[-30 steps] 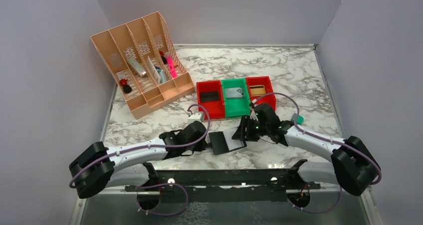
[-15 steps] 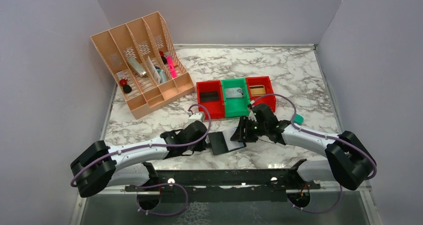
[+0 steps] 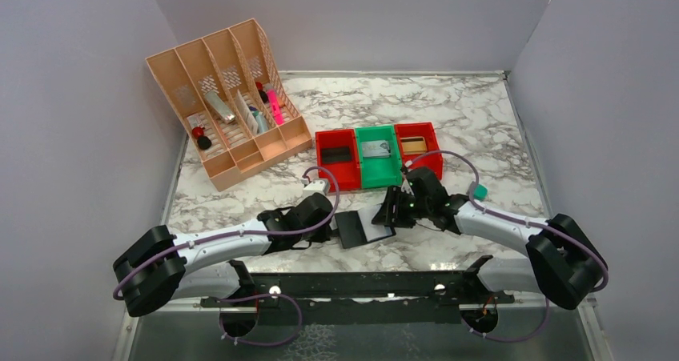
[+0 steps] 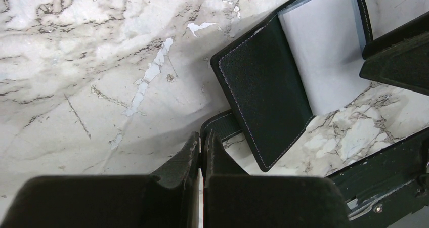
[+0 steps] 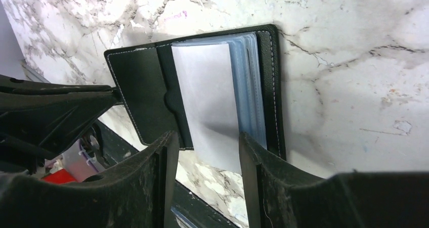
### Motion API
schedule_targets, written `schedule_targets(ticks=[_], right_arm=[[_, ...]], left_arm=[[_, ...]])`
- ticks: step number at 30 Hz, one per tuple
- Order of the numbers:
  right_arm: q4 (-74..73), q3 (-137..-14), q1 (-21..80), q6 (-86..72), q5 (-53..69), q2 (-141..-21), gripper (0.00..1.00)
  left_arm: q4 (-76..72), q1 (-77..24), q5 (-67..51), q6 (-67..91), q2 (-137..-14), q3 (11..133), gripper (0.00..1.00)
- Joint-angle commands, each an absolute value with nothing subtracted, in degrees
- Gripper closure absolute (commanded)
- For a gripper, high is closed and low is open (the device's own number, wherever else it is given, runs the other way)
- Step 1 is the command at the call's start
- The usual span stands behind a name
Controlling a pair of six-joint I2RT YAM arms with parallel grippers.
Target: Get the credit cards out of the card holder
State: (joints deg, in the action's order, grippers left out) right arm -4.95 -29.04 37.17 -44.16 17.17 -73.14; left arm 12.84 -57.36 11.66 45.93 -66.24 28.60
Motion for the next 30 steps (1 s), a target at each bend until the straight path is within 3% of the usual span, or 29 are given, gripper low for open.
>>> schedule_targets(ticks=[1,5,8,11,18,30], right_arm=[[-1.1,-25.1,37.7,-47.1,16.8,-70.3,0.48],[1.1,-23.7,37.7,-47.1,19.7,-72.1,0.49],[1.7,-24.8,37.7,-46.2,21.9,-73.5,0.59],[3.1,-24.9,37.7,-46.1,22.2,-71.0,0.63],[5.6,-27.9,37.7,-43.5,27.8,-68.3,0.60],[11.7,-33.2,38.6,-43.1,34.2,-82.6,0.54]], left_arm=[[12.8,-57.1,12.5,45.0,-66.3,30.6,1.00],[13.0,-57.1,11.8,44.0,-67.8,32.1,1.00],[12.9,-57.1,11.2,44.2,-69.3,32.8,1.00],[12.9,-57.1,10.2,43.9,-70.9,33.4,1.00],[13.0,-57.1,9.6,43.7,-72.9,34.3,1.00],[13.6,-57.1,11.0,45.6,-68.9,31.6,0.98]])
